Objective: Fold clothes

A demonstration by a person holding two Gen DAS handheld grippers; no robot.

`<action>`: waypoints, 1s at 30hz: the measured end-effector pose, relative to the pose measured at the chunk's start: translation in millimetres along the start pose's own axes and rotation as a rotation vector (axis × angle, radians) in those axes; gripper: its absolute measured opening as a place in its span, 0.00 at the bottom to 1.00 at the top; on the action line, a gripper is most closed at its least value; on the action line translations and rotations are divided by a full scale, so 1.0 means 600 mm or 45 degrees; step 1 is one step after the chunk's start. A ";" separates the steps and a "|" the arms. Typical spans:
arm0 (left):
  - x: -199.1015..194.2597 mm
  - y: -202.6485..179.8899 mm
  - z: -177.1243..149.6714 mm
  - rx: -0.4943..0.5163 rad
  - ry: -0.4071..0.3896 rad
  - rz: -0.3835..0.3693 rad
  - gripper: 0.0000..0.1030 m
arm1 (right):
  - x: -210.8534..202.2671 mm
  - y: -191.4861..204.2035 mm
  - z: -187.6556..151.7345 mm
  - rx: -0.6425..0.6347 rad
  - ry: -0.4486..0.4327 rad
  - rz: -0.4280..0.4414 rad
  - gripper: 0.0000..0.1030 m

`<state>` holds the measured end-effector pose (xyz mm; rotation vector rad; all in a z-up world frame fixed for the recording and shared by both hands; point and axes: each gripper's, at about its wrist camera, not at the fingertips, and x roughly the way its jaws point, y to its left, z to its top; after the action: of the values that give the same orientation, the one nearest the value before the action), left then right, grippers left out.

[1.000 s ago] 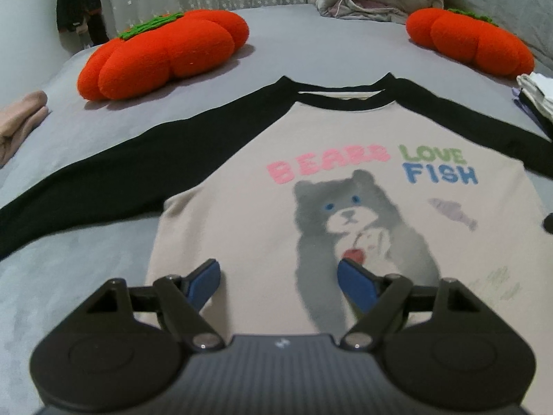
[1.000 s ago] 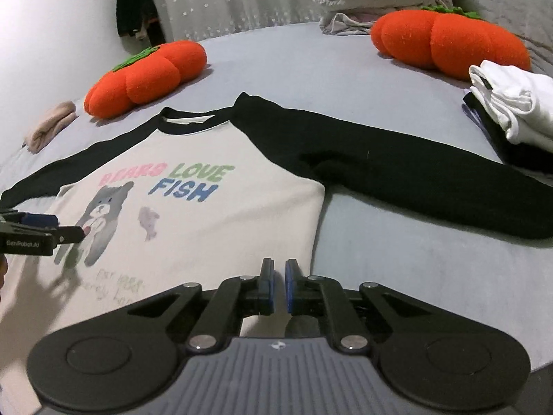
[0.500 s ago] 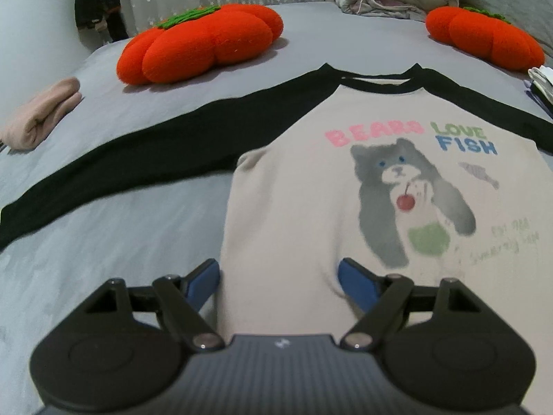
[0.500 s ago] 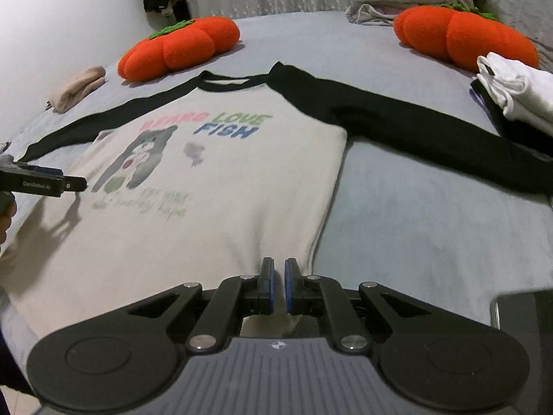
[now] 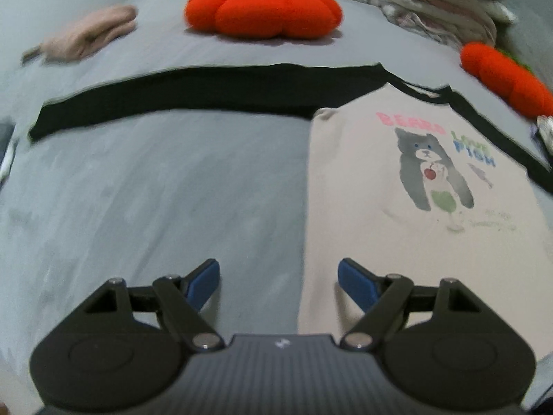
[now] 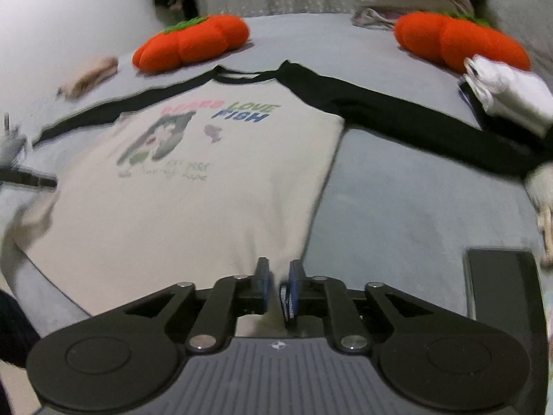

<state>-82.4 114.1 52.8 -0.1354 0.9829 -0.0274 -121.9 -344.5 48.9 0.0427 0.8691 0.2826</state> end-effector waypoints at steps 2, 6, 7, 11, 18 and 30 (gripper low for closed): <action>-0.006 0.016 -0.008 -0.061 0.014 -0.029 0.77 | -0.010 -0.012 -0.013 0.074 0.011 0.038 0.20; -0.013 0.035 -0.024 -0.154 0.039 -0.077 0.76 | -0.018 -0.018 -0.045 0.157 0.038 0.090 0.20; -0.016 0.032 -0.027 -0.152 0.035 -0.086 0.76 | -0.022 -0.021 -0.051 0.180 0.033 0.100 0.20; -0.019 0.018 -0.042 -0.120 0.031 -0.101 0.73 | -0.033 -0.037 -0.069 0.320 0.025 0.168 0.20; -0.018 0.002 -0.056 -0.057 0.028 -0.050 0.40 | -0.038 -0.048 -0.080 0.403 0.021 0.203 0.20; -0.030 0.034 -0.067 -0.159 0.056 -0.176 0.46 | -0.039 -0.059 -0.091 0.492 0.017 0.231 0.18</action>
<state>-126.7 131.8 43.2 -0.3181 1.0182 -0.0962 -169.5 -389.1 25.4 0.4807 0.9250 0.2811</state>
